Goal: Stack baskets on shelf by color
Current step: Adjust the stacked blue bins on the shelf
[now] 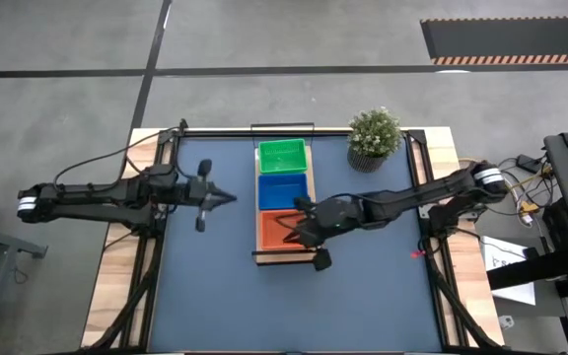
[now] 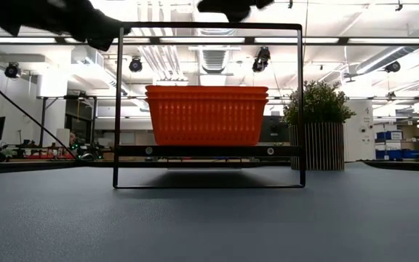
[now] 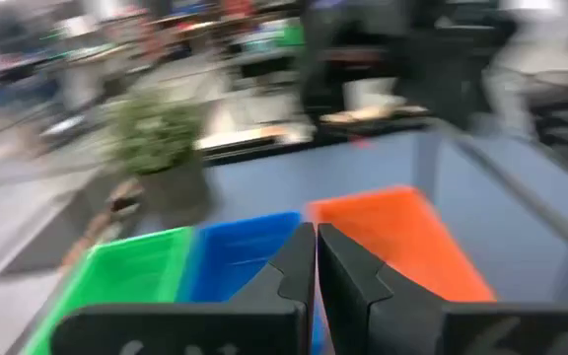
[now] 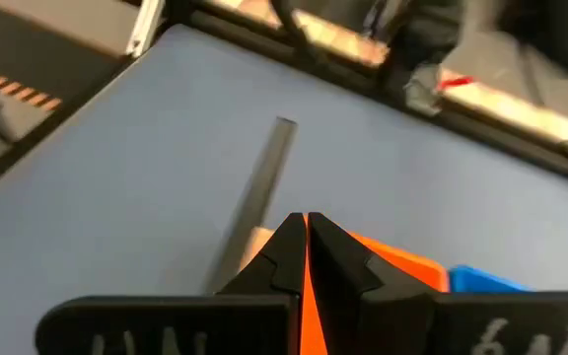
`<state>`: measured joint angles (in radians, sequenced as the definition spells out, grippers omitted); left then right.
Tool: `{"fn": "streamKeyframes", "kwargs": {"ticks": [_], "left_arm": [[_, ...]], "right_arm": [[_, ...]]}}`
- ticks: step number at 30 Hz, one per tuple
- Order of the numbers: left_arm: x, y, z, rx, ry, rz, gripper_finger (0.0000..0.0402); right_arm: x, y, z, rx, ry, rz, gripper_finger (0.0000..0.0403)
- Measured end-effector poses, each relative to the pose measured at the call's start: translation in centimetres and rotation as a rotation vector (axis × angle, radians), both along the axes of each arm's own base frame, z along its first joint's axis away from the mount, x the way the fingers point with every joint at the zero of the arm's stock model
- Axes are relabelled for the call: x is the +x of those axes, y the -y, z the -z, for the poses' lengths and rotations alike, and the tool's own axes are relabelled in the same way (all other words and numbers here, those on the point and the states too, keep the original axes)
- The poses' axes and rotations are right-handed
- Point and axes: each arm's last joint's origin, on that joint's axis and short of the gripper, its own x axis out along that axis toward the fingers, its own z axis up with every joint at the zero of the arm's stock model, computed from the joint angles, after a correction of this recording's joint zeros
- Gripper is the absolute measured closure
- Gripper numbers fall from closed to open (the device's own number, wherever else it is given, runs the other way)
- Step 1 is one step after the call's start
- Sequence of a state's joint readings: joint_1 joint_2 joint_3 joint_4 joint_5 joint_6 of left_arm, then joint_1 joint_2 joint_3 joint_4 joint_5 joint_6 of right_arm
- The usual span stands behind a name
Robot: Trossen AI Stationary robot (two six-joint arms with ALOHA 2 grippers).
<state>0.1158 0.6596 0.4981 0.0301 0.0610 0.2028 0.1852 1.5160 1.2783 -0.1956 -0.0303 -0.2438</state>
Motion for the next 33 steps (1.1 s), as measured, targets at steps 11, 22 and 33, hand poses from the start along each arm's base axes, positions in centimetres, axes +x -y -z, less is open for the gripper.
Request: {"fn": "streamKeyframes", "kwargs": {"ticks": [11,22,33], "left_arm": [[-3.3,1.0,2.2,0.149,0.15,0.222,0.0402],[-4.5,0.9,4.8,0.057,0.414,0.128,0.0402],[-2.0,-0.5,9.2,-0.159,0.203,-0.269,0.0402]], "right_arm": [[-8.2,3.6,2.9,-0.082,0.368,0.017,0.0394],[-15.3,4.5,4.8,-0.042,0.529,0.045,0.0394],[-18.4,4.9,4.6,-0.089,0.641,0.041,0.0394]]}}
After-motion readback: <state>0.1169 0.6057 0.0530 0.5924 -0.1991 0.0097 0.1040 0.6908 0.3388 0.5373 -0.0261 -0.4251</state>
